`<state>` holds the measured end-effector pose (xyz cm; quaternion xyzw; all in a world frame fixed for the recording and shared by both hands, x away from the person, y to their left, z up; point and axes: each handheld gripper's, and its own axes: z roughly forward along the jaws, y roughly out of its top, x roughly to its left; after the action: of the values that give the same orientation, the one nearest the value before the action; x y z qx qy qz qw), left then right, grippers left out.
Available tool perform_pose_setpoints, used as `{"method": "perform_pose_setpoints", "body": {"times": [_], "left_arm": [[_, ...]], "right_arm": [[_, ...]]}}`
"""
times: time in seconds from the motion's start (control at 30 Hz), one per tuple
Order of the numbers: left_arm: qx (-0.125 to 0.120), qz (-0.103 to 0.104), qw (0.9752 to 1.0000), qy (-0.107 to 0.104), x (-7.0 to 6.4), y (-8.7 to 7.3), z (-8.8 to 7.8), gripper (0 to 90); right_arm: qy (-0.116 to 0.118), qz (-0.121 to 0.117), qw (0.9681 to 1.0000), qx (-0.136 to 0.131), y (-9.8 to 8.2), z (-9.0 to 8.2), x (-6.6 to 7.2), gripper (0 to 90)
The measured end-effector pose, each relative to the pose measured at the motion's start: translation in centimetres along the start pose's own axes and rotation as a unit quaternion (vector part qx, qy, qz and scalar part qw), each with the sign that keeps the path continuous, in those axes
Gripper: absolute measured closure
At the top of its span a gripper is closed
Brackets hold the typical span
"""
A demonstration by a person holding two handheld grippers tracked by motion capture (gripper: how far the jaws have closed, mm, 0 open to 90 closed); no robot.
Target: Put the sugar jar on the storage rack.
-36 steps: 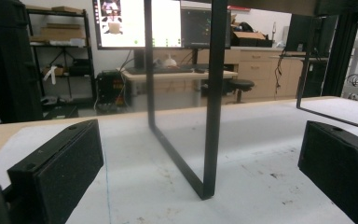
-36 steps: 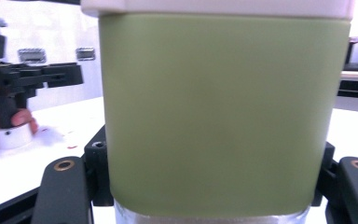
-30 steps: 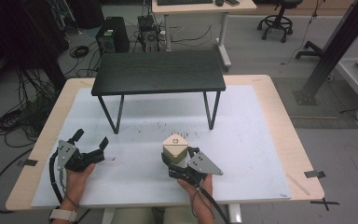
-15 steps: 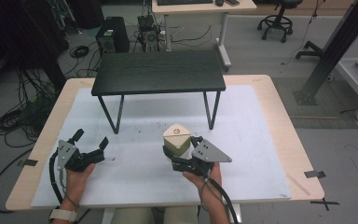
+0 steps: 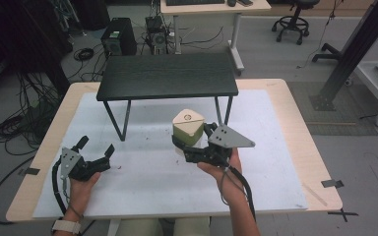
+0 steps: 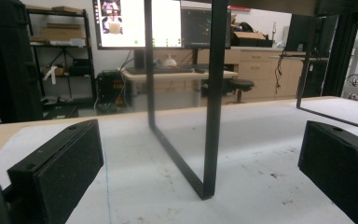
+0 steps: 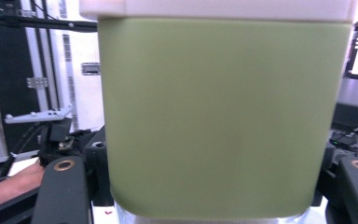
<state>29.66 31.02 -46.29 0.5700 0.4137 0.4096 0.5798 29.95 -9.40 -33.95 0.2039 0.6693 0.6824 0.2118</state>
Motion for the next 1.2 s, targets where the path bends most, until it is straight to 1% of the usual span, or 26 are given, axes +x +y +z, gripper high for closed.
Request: {"method": "perform_pose_setpoints", "body": {"times": [0.03, 0.07, 0.1, 0.13, 0.2, 0.33, 0.47, 0.53, 0.6, 0.67, 0.7, 0.87, 0.93, 1.0, 1.13, 1.2], "left_arm": [[0.0, 0.0, 1.0, 0.0, 0.0, 0.0, 0.0, 0.2], [0.0, 0.0, 1.0, 0.0, 0.0, 0.0, 0.0, 0.2], [0.0, 0.0, 1.0, 0.0, 0.0, 0.0, 0.0, 0.2], [0.0, 0.0, 1.0, 0.0, 0.0, 0.0, 0.0, 0.2], [0.0, 0.0, 1.0, 0.0, 0.0, 0.0, 0.0, 0.2], [0.0, 0.0, 1.0, 0.0, 0.0, 0.0, 0.0, 0.2], [0.0, -0.001, 1.0, 0.0, 0.0, 0.0, 0.0, 0.2], [0.0, -0.001, 1.0, 0.0, 0.0, 0.0, 0.0, 0.2], [0.0, -0.001, 1.0, 0.0, 0.0, 0.0, 0.0, 0.2], [0.0, -0.001, 1.0, 0.0, 0.0, 0.0, 0.0, 0.2], [0.0, -0.001, 1.0, 0.0, 0.0, 0.0, 0.0, 0.2], [0.0, -0.001, 1.0, 0.0, 0.0, 0.0, 0.0, 0.2], [0.0, -0.001, 1.0, 0.0, 0.0, 0.0, 0.0, 0.2], [0.0, -0.001, 1.0, 0.001, 0.0, 0.0, 0.0, 0.2], [0.0, -0.001, 1.0, 0.001, 0.0, 0.0, 0.0, 0.2], [0.0, -0.001, 1.0, 0.001, 0.0, 0.0, 0.0, 0.2]], "right_arm": [[0.004, -0.005, 1.0, 0.005, 0.6, 0.0, -0.4, 29.9], [0.004, -0.005, 1.0, 0.005, 0.6, 0.0, -0.4, 29.9], [0.007, -0.008, 0.9999, 0.009, 1.0, 0.1, -0.6, 29.9], [0.007, -0.008, 0.9999, 0.009, 1.0, 0.1, -0.6, 29.9], [0.012, -0.011, 0.9998, 0.011, 1.9, 0.2, -0.9, 29.9], [0.017, -0.016, 0.9997, 0.011, 2.7, 0.4, -1.2, 29.9], [0.023, -0.021, 0.9995, 0.004, 4.2, 0.8, -1.5, 29.9], [0.024, -0.02, 0.9995, 0.002, 4.4, 0.9, -1.6, 29.9], [0.028, -0.019, 0.9994, -0.006, 5.3, 1.2, -1.9, 29.9], [0.029, -0.02, 0.9993, -0.007, 5.5, 1.3, -2.0, 29.9], [0.031, -0.023, 0.9992, -0.004, 6.1, 1.6, -2.2, 29.9], [0.036, -0.027, 0.999, -0.001, 7.3, 2.3, -2.7, 29.9], [0.036, -0.029, 0.9989, -0.001, 7.5, 2.4, -2.8, 29.9], [0.042, -0.036, 0.9985, -0.002, 8.2, 2.9, -3.0, 30.0], [0.046, -0.035, 0.9983, -0.005, 8.7, 3.2, -3.2, 29.9], [0.05, -0.035, 0.9981, -0.007, 9.2, 3.7, -3.4, 29.9]]}}
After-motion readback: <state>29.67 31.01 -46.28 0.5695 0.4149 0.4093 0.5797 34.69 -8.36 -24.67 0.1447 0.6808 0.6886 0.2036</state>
